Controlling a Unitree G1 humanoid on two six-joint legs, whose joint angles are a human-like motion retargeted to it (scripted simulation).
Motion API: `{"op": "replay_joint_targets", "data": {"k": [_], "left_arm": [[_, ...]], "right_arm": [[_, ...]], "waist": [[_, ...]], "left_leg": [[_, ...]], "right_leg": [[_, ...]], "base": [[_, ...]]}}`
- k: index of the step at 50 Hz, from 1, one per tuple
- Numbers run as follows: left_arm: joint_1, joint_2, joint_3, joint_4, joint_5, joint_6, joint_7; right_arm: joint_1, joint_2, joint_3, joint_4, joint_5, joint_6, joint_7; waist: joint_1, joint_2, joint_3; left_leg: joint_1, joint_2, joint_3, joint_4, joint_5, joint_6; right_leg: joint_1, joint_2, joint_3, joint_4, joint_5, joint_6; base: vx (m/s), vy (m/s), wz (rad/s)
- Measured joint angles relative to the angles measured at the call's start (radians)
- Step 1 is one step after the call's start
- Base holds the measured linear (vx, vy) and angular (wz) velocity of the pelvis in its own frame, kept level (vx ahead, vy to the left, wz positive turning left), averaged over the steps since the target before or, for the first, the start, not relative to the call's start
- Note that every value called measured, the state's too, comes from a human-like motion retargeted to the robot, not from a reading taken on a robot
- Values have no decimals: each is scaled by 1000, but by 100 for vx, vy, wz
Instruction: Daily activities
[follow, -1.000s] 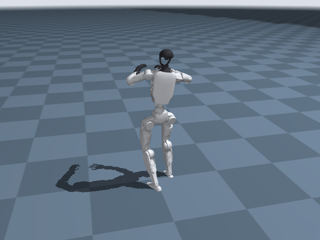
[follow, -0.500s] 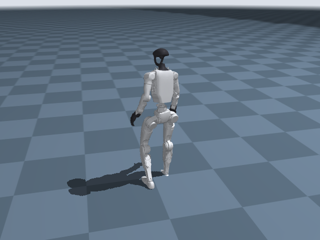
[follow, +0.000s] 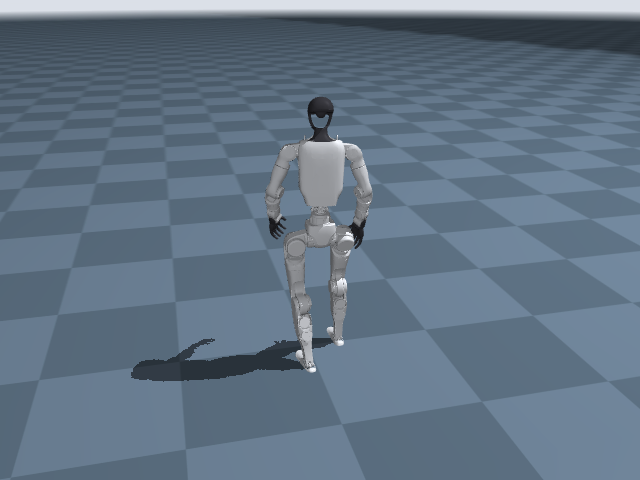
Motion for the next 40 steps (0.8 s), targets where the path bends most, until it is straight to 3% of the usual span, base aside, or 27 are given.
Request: {"op": "replay_joint_targets", "data": {"k": [10,15,20,28,40], "left_arm": [[-63,47,-43,-149,57,17,-79],[-21,47,-46,-115,99,38,-130],[32,50,-17,-44,117,53,-158],[92,40,54,106,109,63,-177],[39,23,33,114,126,55,-142]], "right_arm": [[-107,-55,29,-12,23,-12,75],[-97,-96,18,-43,2,-22,106],[-67,-119,-20,-52,-3,-26,131],[-38,-92,-92,4,30,-12,140],[-77,-25,-82,51,39,-15,129]], "waist": [[-47,-35,-5],[-17,-83,0],[36,-124,-3],[101,-139,-9],[87,-122,4]], "left_leg": [[25,-65,120,-220,138,15],[71,-120,190,-251,146,39],[99,-153,265,-255,142,68],[104,-113,383,-195,104,100],[2,80,496,112,34,118]], "right_leg": [[-94,-189,-150,341,-310,-72],[-20,-329,-212,588,-448,-117],[112,-406,-254,645,-490,-113],[300,-338,-264,415,-453,-56],[358,-191,-183,141,-438,-72]], "base": [[-17,5,-85],[-12,4,-108],[-9,5,-118],[-6,1,-115],[-7,-13,-94]]}}
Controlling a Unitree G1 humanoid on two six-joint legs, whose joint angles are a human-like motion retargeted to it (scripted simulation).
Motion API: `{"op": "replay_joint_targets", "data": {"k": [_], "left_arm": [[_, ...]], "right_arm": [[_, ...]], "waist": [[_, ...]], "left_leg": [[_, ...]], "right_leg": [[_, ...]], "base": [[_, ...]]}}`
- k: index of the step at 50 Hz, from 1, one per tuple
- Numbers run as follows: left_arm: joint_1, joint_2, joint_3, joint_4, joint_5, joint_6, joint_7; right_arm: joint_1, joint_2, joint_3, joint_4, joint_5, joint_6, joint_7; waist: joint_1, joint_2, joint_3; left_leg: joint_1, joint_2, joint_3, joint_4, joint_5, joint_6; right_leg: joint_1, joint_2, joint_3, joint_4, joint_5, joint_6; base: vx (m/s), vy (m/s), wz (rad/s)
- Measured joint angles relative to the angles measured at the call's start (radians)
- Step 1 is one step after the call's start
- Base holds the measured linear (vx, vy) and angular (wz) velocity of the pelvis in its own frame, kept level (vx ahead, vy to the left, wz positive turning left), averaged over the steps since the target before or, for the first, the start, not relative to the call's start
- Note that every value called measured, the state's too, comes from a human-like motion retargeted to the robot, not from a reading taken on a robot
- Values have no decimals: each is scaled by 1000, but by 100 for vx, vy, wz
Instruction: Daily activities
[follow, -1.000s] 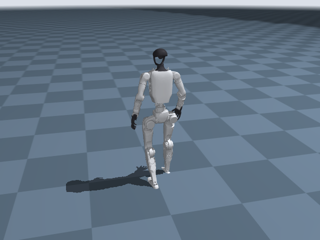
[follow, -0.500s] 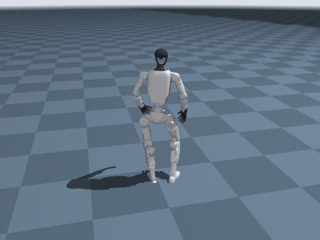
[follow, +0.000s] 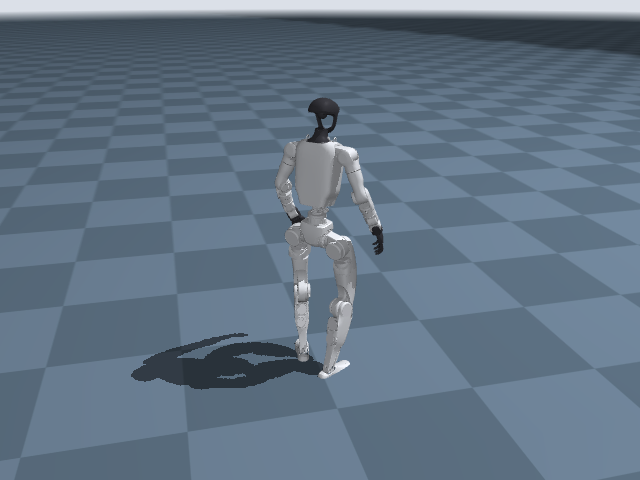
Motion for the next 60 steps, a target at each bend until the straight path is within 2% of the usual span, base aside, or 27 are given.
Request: {"op": "replay_joint_targets", "data": {"k": [5,8,12,17,25,32,39,44,50,53,56,60], "left_arm": [[-65,1,-50,-115,20,-12,12],[-102,1,-79,-201,30,-16,7],[-126,-9,-105,-291,37,-20,-5],[-129,-14,-104,-308,33,-6,-7],[-89,-29,-90,-62,32,37,3],[-70,-61,-83,155,5,54,-28],[-102,-101,-54,133,-102,30,33],[-159,-122,-32,-159,-240,-34,124],[-274,-103,81,-773,-388,-140,275],[-378,-107,154,-990,-374,-200,395],[-477,-128,207,-1117,-344,-238,492],[-580,-165,230,-1190,-329,-260,567]], "right_arm": [[-35,14,43,-3,-19,1,7],[-52,15,65,-16,-22,3,10],[-51,4,79,-51,-11,3,8],[-43,-45,48,-93,14,5,-24],[2,-118,-40,-17,21,13,-98],[32,-114,-57,176,14,36,-80],[35,-53,-7,186,11,21,-80],[-37,-38,44,-130,90,-45,-121],[-285,-120,7,-933,221,-161,-297],[-457,-109,-48,-1210,195,-219,-441],[-578,-73,-80,-1360,158,-249,-554],[-643,-13,-78,-1442,129,-261,-645]], "waist": [[-4,22,31],[9,60,59],[24,115,85],[16,158,88],[-28,155,74],[-41,138,63],[-43,116,71],[-55,100,84],[-71,93,106],[-61,94,90],[-52,91,74],[-49,84,73]], "left_leg": [[-77,128,-56,236,13,-3],[-152,184,-207,389,16,-41],[-227,175,-403,496,-31,-89],[-253,163,-495,504,-63,-111],[-200,134,-502,368,-53,-124],[-155,108,-477,252,-44,-141],[-110,67,-460,137,-24,-144],[-75,38,-440,64,-8,-140],[-23,9,-410,0,2,-133],[-4,2,-394,-3,-6,-130],[15,-3,-377,-6,-12,-136],[35,-13,-364,-20,-10,-143]], "right_leg": [[5,75,50,-36,22,-20],[17,157,102,-56,49,-34],[27,261,177,-70,84,-44],[33,334,243,-113,131,-42],[18,343,294,-125,157,-29],[-10,321,293,-112,153,-17],[-37,288,288,-89,139,-12],[-58,264,292,-56,115,-11],[-67,235,295,-13,91,4],[-63,222,287,6,83,15],[-57,210,279,21,76,26],[-46,195,269,20,72,40]], "base": [[-7,-21,-94],[-8,-20,-133],[-7,-15,-134],[-3,-8,-92],[-1,-2,-53],[1,1,-22],[0,0,0],[0,0,0],[2,6,-19],[-1,6,-15],[-2,5,-15],[0,1,-3]]}}
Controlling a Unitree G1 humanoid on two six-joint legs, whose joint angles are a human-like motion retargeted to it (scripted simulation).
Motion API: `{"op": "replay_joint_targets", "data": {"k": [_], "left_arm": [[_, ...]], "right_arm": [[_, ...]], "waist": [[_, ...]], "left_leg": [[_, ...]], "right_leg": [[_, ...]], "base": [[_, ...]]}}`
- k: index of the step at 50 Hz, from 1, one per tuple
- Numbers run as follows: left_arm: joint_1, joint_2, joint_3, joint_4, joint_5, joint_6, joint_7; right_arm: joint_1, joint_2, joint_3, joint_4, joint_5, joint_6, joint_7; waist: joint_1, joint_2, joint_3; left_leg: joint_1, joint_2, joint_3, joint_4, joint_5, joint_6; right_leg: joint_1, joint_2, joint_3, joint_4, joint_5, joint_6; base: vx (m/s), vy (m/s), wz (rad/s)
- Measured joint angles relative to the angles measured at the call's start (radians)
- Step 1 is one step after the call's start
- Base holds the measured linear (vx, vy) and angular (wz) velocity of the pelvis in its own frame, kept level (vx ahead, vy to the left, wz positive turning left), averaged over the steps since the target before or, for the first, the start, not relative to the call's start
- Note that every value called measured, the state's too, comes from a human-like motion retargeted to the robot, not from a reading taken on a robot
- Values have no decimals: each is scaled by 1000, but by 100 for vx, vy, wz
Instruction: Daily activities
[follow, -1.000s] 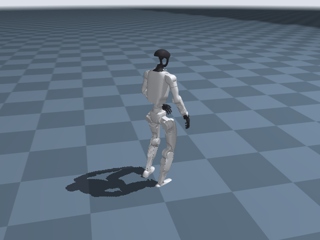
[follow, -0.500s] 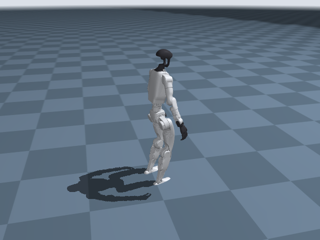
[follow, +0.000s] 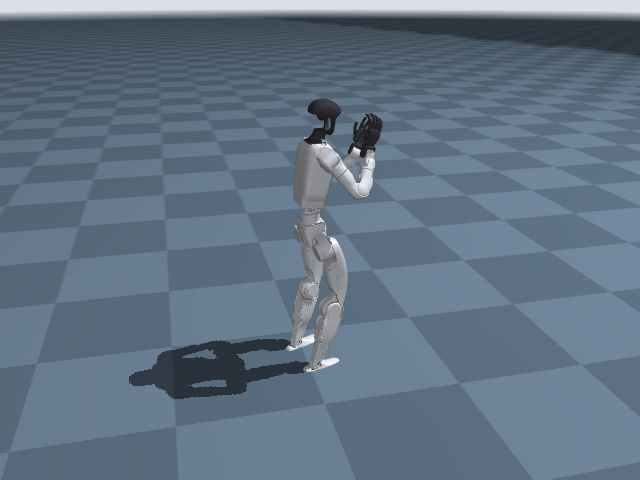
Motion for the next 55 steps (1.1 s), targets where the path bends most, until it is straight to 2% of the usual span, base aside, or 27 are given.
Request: {"op": "replay_joint_targets", "data": {"k": [7,13,18,23,30,42,48,55], "left_arm": [[-92,-35,-49,11,-86,-7,-5],[-146,-64,-99,79,-148,8,-74],[-154,-84,-93,92,-129,3,-88],[-153,-65,-59,42,-31,5,-65],[-189,12,-31,-26,157,53,-54],[-277,87,-21,-22,419,151,19],[-349,154,-64,11,537,192,22],[-465,269,-104,76,627,230,-10]], "right_arm": [[38,38,65,-11,21,-8,-43],[77,14,107,-1,56,-1,15],[80,-5,81,-6,33,5,26],[40,-36,37,-38,-39,-1,-8],[-20,-87,26,-94,-122,-6,-27],[-77,-22,0,-73,-123,2,-124],[-52,-26,28,-60,-97,-15,-104],[87,-56,41,-98,0,-45,-11]], "waist": [[-10,-12,7],[-12,-22,18],[-3,-33,21],[10,-41,12],[23,-36,-5],[10,-23,-16],[-11,-17,-21],[-40,-8,-41]], "left_leg": [[32,-13,9,-29,12,0],[50,-18,13,-44,19,1],[55,-19,23,-49,18,-2],[53,-16,35,-44,11,-6],[47,-13,39,-40,14,-8],[43,-7,37,-20,12,2],[42,-7,38,-16,6,4],[62,-19,45,-62,20,1]], "right_leg": [[28,-15,-7,-29,12,25],[47,-22,-11,-55,26,38],[52,-26,-15,-70,33,47],[53,-27,-17,-80,40,54],[54,-25,-12,-105,58,62],[71,-15,18,-156,92,70],[78,-14,29,-181,105,79],[90,-19,45,-225,127,95]], "base": [[0,0,0],[0,0,0],[0,0,0],[0,0,0],[0,0,0],[0,0,0],[0,0,0],[1,1,-8]]}}
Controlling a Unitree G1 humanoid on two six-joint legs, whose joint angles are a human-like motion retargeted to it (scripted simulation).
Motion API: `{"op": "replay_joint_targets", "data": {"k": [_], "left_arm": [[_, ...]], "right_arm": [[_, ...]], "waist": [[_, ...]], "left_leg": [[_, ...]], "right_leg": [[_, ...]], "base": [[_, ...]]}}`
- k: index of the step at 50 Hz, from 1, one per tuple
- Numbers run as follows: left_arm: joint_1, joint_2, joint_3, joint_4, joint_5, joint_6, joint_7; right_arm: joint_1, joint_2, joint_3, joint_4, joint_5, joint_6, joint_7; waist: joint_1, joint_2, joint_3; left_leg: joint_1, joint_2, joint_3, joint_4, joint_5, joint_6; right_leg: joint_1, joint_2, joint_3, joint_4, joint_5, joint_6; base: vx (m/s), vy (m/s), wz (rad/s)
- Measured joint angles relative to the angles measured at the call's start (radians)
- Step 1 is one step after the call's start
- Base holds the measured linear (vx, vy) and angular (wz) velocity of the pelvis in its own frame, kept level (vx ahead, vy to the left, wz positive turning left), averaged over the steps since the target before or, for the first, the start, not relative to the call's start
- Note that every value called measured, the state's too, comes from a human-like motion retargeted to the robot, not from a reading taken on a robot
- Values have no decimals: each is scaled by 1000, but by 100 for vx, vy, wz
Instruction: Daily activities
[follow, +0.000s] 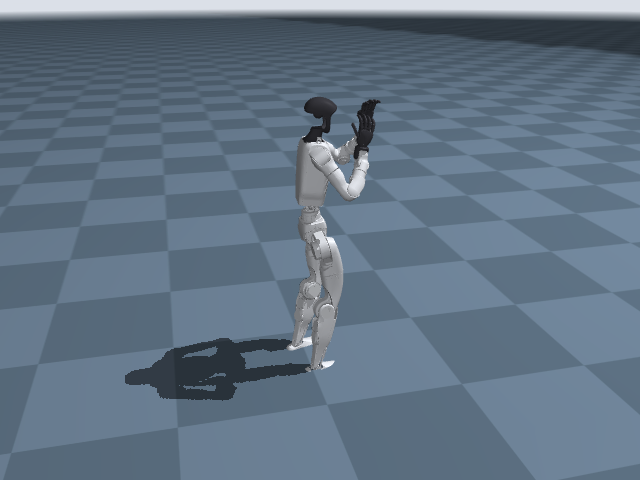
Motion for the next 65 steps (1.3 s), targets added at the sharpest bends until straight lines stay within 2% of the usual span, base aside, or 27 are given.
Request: {"op": "replay_joint_targets", "data": {"k": [8,15,20,27,31,37,43,55,60,65], "left_arm": [[-206,83,-62,147,89,74,-13],[-548,130,-129,364,140,194,90],[-780,195,-229,581,111,266,148],[-899,240,-422,795,48,265,100],[-872,251,-462,744,36,216,78],[-762,295,-451,472,101,141,64],[-721,328,-437,302,204,142,25],[-871,314,-494,452,220,242,56],[-900,304,-507,530,179,261,64],[-904,301,-476,511,153,249,92]], "right_arm": [[98,31,6,-53,126,-19,103],[133,92,57,-81,252,-46,186],[154,120,69,-97,315,-50,250],[141,132,45,-96,330,-29,297],[125,138,20,-96,318,-18,294],[110,119,-35,-111,242,-19,231],[112,77,-46,-112,142,-4,191],[101,10,-7,-84,75,2,189],[84,9,0,-67,70,18,205],[55,16,-1,-57,38,33,212]], "waist": [[-43,9,-32],[-113,8,-70],[-164,15,-93],[-180,9,-98],[-171,-9,-86],[-152,-30,-66],[-145,-34,-64],[-153,-30,-80],[-143,-43,-79],[-129,-60,-74]], "left_leg": [[39,-21,15,-73,35,9],[58,-39,45,-118,67,19],[60,-49,70,-159,90,20],[67,-54,97,-189,108,29],[70,-54,108,-188,107,31],[78,-46,127,-178,90,27],[90,-41,139,-159,69,33],[96,-61,133,-160,68,60],[97,-75,129,-177,81,69],[94,-87,126,-195,97,75]], "right_leg": [[11,-7,33,-32,16,-2],[-3,-12,77,-35,16,-3],[-21,-12,105,-57,28,9],[-25,-9,130,-90,57,23],[-20,-8,137,-104,72,28],[-7,1,139,-117,87,29],[4,6,147,-111,84,29],[-15,-1,173,-77,63,29],[-40,-2,177,-39,54,29],[-81,4,175,25,42,29]], "base": [[2,1,-21],[3,0,-30],[2,0,-33],[-2,1,-27],[-2,1,-9],[0,0,0],[0,0,0],[0,0,0],[0,0,0],[-7,2,-10]]}}
